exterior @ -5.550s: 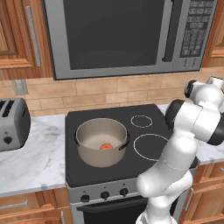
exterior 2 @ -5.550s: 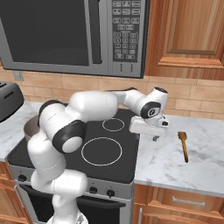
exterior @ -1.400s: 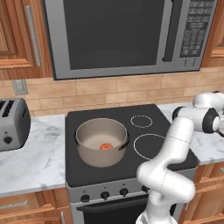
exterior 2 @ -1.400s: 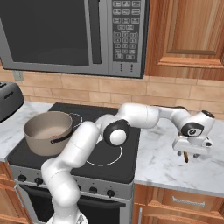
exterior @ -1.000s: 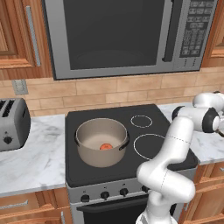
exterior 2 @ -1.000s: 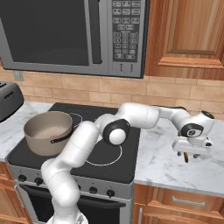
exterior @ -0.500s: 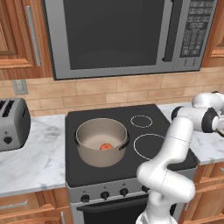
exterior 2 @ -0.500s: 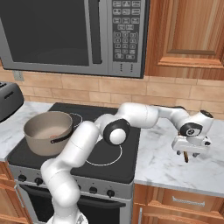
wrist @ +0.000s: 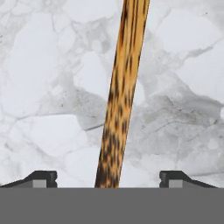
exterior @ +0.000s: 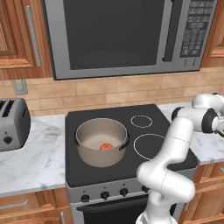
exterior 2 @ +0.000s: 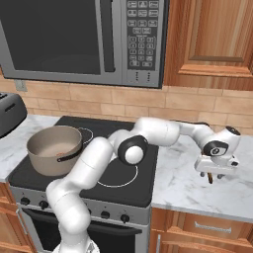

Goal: Put the broccoli and squash in the pot. Retrieve the spatula and lightly stir the vegetables in the pot.

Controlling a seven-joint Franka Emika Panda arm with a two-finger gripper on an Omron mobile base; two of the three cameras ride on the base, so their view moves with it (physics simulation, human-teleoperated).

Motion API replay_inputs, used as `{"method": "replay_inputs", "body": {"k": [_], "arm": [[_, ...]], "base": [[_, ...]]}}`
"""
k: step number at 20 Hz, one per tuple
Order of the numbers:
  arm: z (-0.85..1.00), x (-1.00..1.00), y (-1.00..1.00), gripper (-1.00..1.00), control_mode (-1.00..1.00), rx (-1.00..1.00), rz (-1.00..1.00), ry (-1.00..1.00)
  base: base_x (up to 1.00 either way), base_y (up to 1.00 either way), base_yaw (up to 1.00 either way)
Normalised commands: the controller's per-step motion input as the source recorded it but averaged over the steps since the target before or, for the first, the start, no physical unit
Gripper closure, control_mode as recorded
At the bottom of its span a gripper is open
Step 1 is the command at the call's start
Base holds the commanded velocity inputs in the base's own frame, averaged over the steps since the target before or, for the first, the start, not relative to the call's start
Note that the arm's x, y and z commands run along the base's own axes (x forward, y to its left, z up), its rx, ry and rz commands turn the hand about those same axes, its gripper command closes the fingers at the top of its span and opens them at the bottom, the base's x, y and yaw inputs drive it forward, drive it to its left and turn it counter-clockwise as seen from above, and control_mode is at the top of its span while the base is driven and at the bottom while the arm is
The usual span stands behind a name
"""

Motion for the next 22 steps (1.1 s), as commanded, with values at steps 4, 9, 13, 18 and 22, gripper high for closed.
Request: {"method": "replay_inputs", "body": {"k": [4,9,13,18,22], "arm": [[-0.31,0.0,0.0,-1.0,-1.0,-0.01,0.0,0.0],[-0.03,-0.08,0.02,-1.0,-1.0,-0.01,0.0,0.0],[0.0,0.0,0.11,-1.0,-1.0,-0.1,0.0,-0.01],[0.0,0.0,0.01,-1.0,-1.0,-0.13,0.0,-0.06],[0.0,-0.08,0.0,-1.0,-1.0,-0.04,0.0,-0.14]], "base": [[0.0,0.0,0.0],[0.0,0.0,0.0],[0.0,0.0,0.0],[0.0,0.0,0.0],[0.0,0.0,0.0]]}}
